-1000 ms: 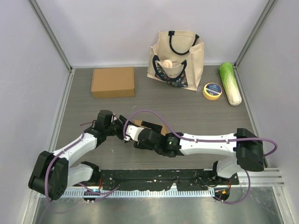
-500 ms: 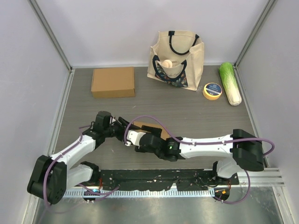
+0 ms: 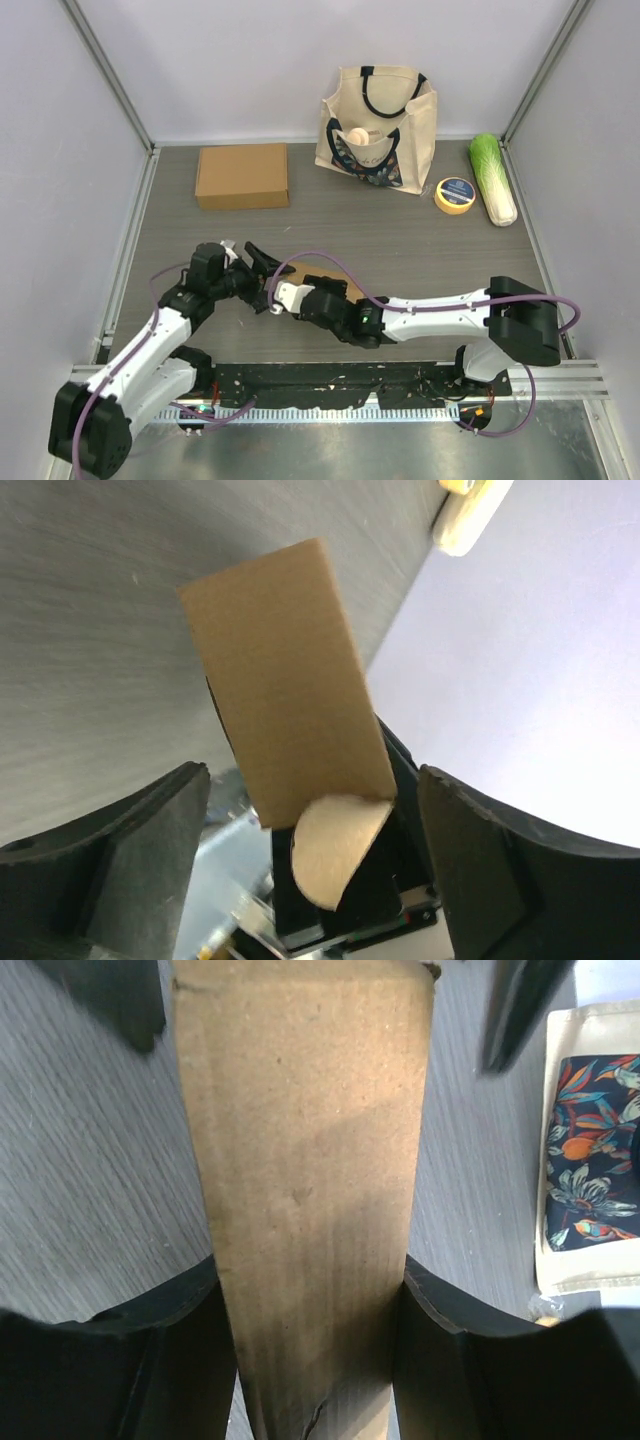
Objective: Fold the paper box
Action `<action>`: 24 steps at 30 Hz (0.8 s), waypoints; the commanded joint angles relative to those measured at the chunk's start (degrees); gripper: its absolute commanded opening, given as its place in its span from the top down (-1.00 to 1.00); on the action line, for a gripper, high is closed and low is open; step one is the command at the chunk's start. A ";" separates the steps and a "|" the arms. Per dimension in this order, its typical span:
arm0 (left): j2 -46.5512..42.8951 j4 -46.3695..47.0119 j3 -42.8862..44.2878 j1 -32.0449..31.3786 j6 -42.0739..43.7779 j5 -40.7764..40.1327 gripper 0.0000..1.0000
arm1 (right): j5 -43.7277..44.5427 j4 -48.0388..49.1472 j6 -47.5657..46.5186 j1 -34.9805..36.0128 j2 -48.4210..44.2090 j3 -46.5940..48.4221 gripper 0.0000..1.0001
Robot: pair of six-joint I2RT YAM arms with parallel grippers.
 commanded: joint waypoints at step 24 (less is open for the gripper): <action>-8.61 -11.84 7.26 -16.17 44.20 -32.33 -0.51 | -30.63 -29.08 13.46 -19.39 1.31 13.50 -0.72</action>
